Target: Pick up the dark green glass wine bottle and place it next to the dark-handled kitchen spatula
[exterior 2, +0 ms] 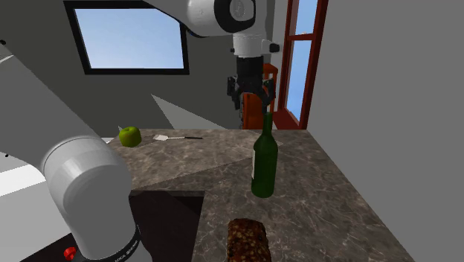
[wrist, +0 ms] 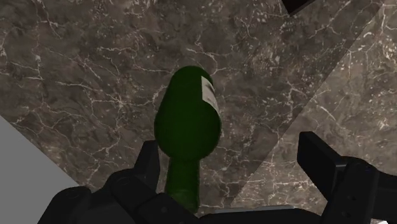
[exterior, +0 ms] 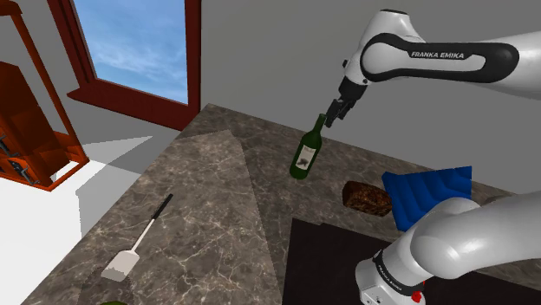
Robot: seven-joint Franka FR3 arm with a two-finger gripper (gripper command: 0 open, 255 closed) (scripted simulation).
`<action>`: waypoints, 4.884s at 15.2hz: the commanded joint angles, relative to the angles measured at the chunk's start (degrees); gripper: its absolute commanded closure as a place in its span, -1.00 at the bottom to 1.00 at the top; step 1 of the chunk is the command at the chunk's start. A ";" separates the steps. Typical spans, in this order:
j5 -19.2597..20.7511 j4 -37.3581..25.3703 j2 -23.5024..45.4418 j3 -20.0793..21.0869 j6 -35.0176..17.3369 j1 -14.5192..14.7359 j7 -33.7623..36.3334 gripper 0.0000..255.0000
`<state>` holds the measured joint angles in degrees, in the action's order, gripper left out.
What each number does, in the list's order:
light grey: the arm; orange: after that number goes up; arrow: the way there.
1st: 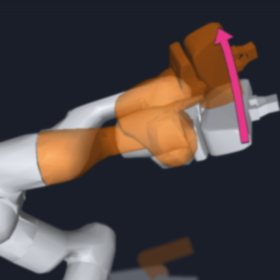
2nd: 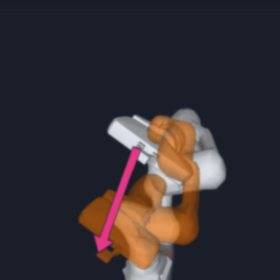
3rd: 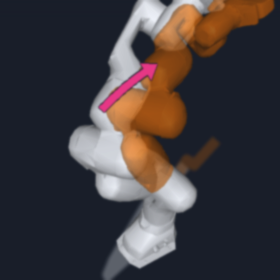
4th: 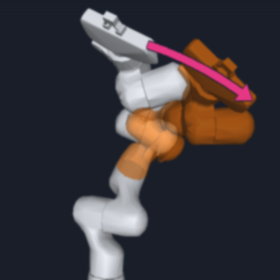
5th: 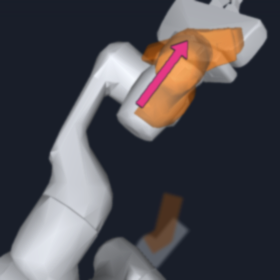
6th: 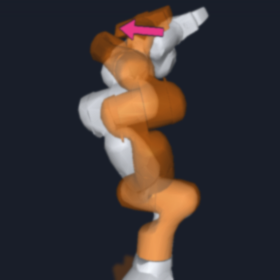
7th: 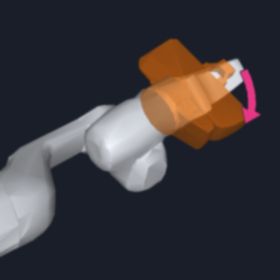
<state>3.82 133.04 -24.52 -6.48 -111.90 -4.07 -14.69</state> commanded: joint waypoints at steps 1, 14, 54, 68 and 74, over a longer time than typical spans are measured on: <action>-0.20 -1.74 3.42 -1.03 -3.28 -0.27 -0.93 -1.00; -0.94 -0.71 9.74 -2.44 -12.26 -0.51 -2.26 -1.00; -2.19 -7.28 3.87 6.87 0.54 4.22 10.63 1.00; -4.02 -12.51 8.45 20.88 1.68 11.22 30.72 1.00; -2.83 -18.65 14.10 26.67 2.65 13.92 39.76 1.00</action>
<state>0.68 115.77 -11.57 18.99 -109.57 9.25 23.07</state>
